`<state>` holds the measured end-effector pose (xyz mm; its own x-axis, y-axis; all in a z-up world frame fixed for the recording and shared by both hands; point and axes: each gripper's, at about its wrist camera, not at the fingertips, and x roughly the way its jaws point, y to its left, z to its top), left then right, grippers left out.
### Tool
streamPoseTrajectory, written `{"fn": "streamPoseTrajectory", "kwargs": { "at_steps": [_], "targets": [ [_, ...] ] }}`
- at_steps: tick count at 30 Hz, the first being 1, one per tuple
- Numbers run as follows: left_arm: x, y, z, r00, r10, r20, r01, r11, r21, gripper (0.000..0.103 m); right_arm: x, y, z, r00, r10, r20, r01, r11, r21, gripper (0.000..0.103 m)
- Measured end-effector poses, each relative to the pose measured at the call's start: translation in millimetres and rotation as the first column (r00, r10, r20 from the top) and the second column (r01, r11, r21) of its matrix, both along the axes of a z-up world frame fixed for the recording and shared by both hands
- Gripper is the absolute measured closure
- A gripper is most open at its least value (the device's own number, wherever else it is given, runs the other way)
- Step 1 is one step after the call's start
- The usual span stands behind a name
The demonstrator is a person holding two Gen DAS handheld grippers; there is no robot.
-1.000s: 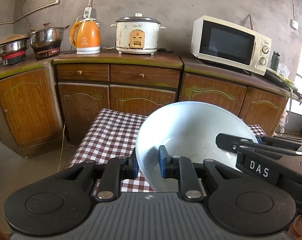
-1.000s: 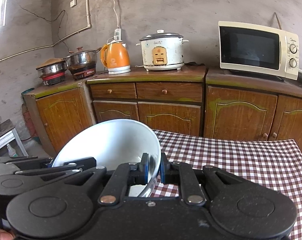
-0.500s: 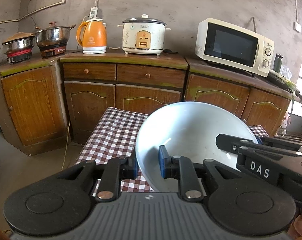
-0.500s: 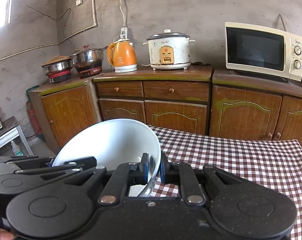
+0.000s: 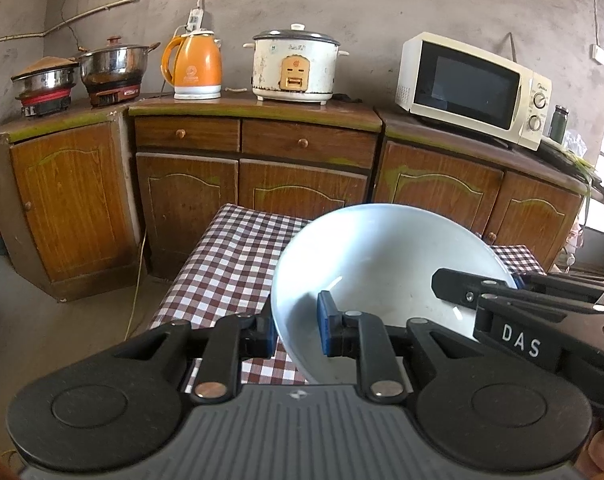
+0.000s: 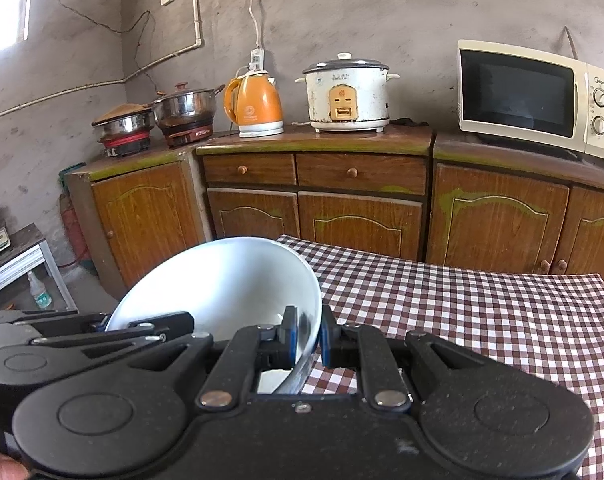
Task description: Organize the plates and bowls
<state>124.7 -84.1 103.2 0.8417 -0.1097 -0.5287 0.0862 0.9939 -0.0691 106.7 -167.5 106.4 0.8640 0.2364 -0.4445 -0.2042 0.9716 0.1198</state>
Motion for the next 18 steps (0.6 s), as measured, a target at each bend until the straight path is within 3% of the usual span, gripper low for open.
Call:
{"fn": "streamPoseTrajectory", "kwargs": {
  "at_steps": [18],
  "targets": [
    [-14,11,-12,1.000,0.008,-0.010,-0.008,1.000,0.007,0.082,-12,10,-15,1.000,0.024,-0.018,-0.024,1.000,-0.004,0.087]
  ]
}}
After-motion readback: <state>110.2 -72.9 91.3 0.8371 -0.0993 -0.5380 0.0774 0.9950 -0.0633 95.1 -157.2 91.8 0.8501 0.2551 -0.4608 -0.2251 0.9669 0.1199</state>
